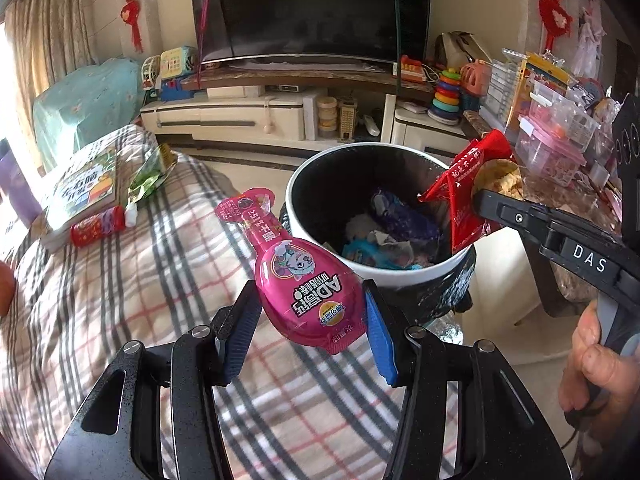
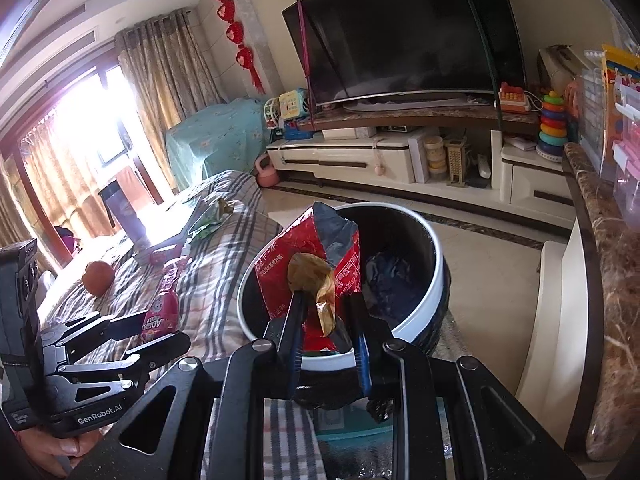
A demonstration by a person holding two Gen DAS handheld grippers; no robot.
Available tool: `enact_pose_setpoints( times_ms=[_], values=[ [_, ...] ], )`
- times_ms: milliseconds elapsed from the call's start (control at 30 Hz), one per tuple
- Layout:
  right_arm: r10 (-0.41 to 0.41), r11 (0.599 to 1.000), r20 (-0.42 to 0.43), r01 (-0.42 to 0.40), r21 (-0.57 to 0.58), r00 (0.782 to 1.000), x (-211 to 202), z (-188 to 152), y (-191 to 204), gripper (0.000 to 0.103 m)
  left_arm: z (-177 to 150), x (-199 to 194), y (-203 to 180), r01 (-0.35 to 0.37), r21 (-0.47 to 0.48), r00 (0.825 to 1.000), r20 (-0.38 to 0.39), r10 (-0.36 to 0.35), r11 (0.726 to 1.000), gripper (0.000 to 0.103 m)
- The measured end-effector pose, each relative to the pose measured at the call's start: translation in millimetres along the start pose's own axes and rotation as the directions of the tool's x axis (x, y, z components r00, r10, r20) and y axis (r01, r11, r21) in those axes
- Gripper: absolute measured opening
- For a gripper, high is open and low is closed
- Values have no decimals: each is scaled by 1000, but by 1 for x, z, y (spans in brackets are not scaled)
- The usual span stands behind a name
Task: Collect trash
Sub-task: 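Carry the pink candy package and red snack bag over the bin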
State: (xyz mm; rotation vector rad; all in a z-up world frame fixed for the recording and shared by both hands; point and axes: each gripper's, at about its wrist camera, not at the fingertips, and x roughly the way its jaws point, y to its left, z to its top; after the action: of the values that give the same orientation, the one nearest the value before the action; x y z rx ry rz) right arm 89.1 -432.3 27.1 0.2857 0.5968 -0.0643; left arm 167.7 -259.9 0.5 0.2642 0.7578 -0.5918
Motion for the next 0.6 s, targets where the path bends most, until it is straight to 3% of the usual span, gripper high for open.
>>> enact_pose_setpoints(
  times_ms=[600],
  values=[
    [-35, 999, 1, 35, -20, 999, 9, 17, -16, 22, 23, 18, -20, -4, 28, 1000, 5, 4, 1000, 50]
  ],
)
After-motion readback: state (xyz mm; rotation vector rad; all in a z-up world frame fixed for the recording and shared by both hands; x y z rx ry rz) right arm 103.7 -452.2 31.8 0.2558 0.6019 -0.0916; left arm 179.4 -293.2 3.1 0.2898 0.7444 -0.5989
